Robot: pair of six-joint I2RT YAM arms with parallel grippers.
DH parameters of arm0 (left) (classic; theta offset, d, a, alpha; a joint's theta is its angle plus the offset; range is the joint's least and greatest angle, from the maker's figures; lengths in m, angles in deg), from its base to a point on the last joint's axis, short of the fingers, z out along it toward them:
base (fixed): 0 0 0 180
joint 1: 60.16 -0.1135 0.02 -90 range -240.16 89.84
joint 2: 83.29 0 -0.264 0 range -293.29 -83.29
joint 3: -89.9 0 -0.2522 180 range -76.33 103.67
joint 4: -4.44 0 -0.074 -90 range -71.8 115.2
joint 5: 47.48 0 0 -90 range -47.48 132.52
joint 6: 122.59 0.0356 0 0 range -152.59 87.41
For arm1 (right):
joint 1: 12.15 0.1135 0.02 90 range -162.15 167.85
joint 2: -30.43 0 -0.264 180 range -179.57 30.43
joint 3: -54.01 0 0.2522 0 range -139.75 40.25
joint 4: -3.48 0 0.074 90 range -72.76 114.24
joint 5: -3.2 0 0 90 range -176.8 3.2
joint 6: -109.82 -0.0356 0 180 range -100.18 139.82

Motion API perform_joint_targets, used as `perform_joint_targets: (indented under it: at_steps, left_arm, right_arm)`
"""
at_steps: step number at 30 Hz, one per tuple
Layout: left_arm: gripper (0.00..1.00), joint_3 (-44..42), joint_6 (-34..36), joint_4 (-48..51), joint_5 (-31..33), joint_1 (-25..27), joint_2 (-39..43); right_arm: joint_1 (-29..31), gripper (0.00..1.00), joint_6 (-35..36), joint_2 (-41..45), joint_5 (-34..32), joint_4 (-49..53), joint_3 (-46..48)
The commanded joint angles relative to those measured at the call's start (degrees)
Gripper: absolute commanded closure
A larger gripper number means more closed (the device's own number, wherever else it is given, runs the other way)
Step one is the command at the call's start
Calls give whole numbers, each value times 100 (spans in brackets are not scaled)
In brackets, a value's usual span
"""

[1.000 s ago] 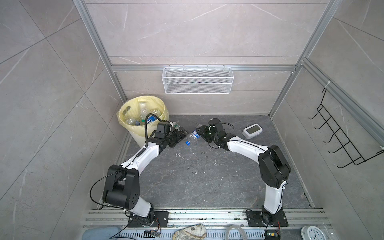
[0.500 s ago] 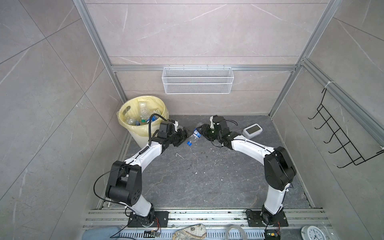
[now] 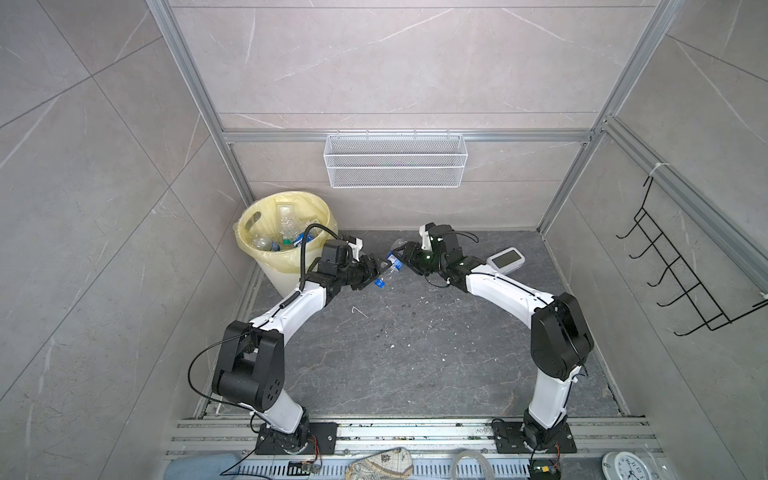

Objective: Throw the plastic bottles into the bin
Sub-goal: 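Lift the blue-label bottle with the right gripper while the left gripper grasps its middle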

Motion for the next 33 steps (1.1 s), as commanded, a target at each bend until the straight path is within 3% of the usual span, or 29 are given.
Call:
perform_joint_targets:
  at_steps: [1,12,25,33]
  left_arm:
    - [26,203,218,-161,-264,142,-34]
    - [29,242,269,-165,-347,214,-66]
    - [25,286,356,-193,-450,337,-94]
    - [39,260,359,-213,-418,337,-75]
  right_arm:
    - [55,51,96,-25,458,-124,-325]
    - [29,49,147,-153,746,-136,-558]
    - [-9,46,465,-390,1205,191,-1009]
    - [-9,46,491,-403,1323,198,-1013]
